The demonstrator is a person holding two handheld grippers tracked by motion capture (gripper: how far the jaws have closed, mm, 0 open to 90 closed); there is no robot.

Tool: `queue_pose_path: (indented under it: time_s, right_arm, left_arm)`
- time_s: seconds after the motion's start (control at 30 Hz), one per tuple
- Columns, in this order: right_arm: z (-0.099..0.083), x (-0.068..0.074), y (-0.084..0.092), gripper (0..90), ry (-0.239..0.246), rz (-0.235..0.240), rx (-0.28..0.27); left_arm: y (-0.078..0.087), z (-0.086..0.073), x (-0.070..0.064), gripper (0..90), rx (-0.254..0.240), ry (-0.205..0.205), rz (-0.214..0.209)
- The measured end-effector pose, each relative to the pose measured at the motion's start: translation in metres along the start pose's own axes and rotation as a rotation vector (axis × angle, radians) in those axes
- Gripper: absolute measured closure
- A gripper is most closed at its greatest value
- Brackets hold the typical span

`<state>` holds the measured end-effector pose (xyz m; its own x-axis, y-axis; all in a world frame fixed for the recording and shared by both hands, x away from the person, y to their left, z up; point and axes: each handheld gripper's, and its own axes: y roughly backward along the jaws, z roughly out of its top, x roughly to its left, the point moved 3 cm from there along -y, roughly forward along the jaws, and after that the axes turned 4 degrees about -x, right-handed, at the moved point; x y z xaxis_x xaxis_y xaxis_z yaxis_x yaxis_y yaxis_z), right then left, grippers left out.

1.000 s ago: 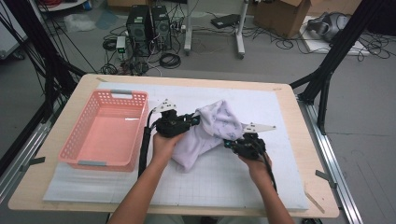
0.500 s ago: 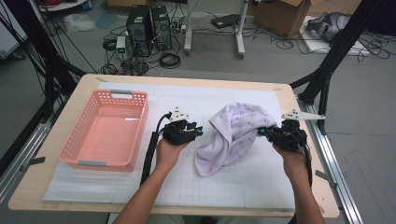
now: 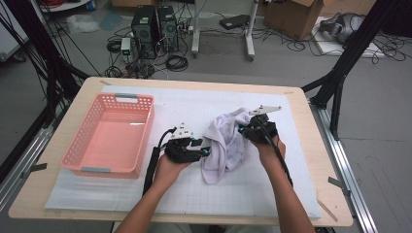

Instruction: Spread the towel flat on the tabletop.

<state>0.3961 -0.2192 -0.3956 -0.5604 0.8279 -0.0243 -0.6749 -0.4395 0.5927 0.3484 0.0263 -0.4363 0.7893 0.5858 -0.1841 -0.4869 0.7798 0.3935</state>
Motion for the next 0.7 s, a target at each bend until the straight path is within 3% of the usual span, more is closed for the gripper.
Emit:
queue_pose_path:
  time_s: [0.07, 0.13, 0.17, 0.3, 0.4, 0.5, 0.63, 0.7]
  right_arm:
    - [-0.005, -0.004, 0.006, 68.5, -0.037, 0.016, -0.024]
    - [-0.010, -0.009, 0.014, 66.2, -0.060, 0.019, -0.043]
    - [-0.013, -0.010, 0.019, 65.3, -0.062, 0.024, -0.052]
    - [-0.023, -0.011, 0.038, 63.4, -0.064, 0.040, -0.081]
    - [-0.029, -0.014, 0.044, 65.4, -0.076, 0.043, -0.083]
    - [-0.033, -0.016, 0.046, 64.6, -0.089, 0.040, -0.086]
    - [-0.040, -0.019, 0.048, 64.1, -0.093, 0.040, -0.073]
    - [-0.044, -0.021, 0.049, 64.0, -0.103, 0.043, -0.071]
  left_arm:
    - [-0.001, -0.004, -0.004, 56.0, 0.031, -0.036, -0.024]
    - [-0.003, -0.008, -0.009, 56.5, 0.024, -0.035, -0.059]
    - [-0.004, -0.010, -0.013, 56.5, 0.022, -0.030, -0.078]
    - [-0.010, -0.014, -0.035, 52.2, 0.047, -0.085, -0.169]
    - [-0.020, -0.016, -0.049, 44.1, 0.084, -0.105, -0.164]
    - [-0.031, -0.018, -0.057, 40.0, 0.131, -0.138, -0.134]
    - [-0.038, -0.021, -0.061, 40.3, 0.146, -0.161, -0.113]
    - [-0.043, -0.022, -0.065, 46.4, 0.152, -0.221, -0.053]
